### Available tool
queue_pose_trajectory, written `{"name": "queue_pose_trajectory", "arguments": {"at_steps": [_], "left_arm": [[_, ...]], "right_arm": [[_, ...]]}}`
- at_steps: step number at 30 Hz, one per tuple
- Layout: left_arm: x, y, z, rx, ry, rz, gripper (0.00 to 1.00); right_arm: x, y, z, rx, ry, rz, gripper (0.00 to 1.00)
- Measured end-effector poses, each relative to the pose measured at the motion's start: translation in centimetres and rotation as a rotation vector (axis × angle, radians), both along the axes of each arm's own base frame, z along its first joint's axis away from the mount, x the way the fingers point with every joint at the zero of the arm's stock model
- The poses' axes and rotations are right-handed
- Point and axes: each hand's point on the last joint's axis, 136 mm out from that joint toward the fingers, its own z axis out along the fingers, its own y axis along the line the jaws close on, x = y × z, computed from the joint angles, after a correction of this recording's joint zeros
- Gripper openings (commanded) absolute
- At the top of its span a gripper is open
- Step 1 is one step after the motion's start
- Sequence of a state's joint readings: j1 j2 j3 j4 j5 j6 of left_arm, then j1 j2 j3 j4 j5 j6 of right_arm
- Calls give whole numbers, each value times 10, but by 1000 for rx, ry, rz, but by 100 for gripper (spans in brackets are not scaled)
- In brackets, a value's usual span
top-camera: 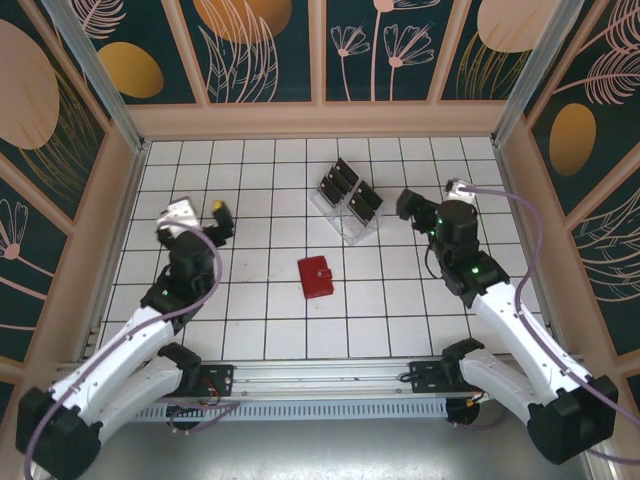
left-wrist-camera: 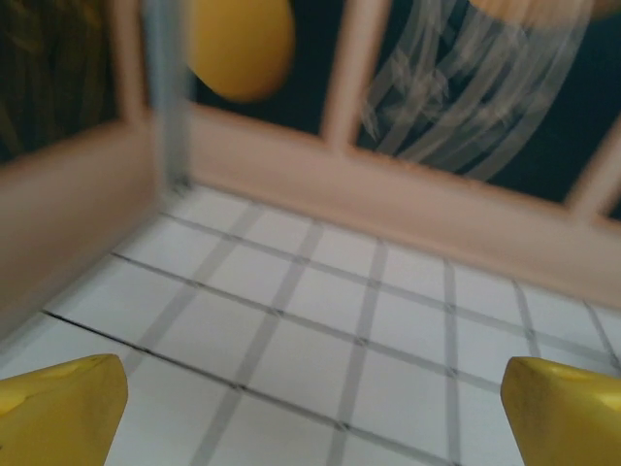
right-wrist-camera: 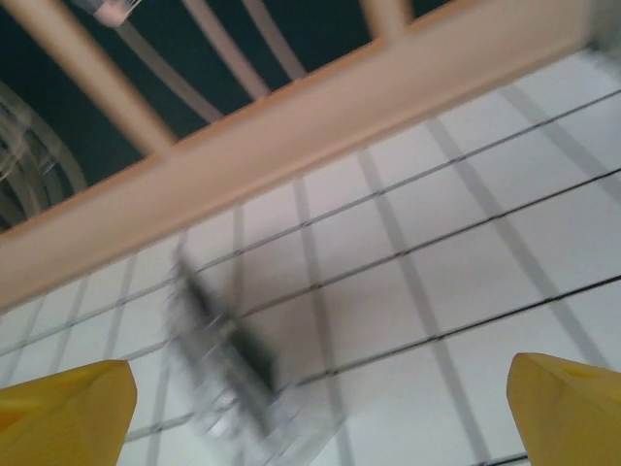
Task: Put the credit cards into the card holder
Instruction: Reset both arms
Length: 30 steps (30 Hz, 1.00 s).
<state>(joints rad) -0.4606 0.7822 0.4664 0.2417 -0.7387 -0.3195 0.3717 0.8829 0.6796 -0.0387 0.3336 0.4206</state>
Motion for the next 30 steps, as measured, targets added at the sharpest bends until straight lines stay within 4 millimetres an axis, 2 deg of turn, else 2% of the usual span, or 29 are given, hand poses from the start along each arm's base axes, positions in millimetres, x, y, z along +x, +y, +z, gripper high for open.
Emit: {"name": "queue_pose_trajectory", "arguments": {"at_steps": [2, 4, 6, 9, 13, 16, 23, 26, 30], "left_arm": [[-5, 27, -11, 34, -25, 79, 99], [-4, 49, -32, 69, 4, 140, 99], [1, 61, -50, 97, 42, 168, 99], [12, 64, -81, 139, 97, 153, 99], [24, 60, -116, 180, 154, 109, 99], [32, 57, -131, 207, 179, 72, 99], [52, 54, -126, 196, 87, -16, 99], [56, 51, -135, 188, 99, -61, 99], [62, 49, -130, 178, 81, -96, 99]], "right_arm": [[4, -23, -15, -54, -11, -70, 99], [7, -45, -36, -108, 1, -130, 99], [12, -66, -55, -148, 24, -185, 99], [17, -91, -84, -191, 66, -248, 99], [17, -112, -117, -233, 107, -290, 99], [18, -115, -132, -258, 104, -281, 99], [36, -103, -138, -292, 4, -195, 99], [35, -94, -144, -306, -45, -138, 99], [26, -85, -164, -322, -48, -76, 99]]}}
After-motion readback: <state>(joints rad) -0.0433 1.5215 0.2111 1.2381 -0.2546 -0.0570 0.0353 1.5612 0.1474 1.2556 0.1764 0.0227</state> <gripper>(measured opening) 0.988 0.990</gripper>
